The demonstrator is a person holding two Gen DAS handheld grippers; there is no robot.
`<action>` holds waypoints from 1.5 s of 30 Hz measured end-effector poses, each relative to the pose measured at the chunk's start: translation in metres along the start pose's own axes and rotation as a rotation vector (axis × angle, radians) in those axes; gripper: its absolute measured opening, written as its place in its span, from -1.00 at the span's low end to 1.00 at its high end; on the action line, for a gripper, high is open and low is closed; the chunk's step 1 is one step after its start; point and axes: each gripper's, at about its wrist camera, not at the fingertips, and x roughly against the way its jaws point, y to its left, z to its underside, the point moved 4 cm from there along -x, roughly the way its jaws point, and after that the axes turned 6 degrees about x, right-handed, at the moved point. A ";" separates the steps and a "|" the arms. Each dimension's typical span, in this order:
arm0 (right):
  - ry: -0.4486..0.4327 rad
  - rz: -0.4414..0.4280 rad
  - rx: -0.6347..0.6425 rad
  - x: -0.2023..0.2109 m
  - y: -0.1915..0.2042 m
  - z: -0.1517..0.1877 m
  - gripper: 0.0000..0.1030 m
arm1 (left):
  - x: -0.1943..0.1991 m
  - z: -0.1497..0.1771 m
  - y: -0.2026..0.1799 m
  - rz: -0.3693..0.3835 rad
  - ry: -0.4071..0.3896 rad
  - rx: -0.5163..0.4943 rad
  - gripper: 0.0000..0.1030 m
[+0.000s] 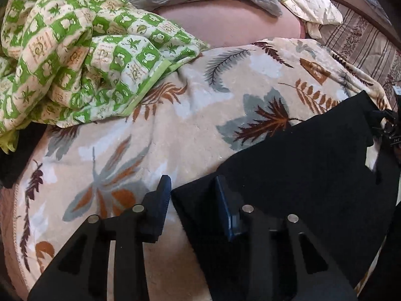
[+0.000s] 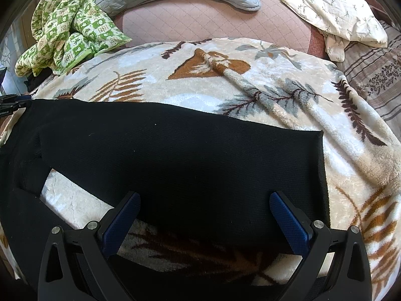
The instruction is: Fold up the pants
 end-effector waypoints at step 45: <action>-0.099 -0.403 -0.594 -0.003 -0.161 -0.018 -0.45 | 0.113 0.001 -0.072 -0.205 -0.268 0.195 -0.94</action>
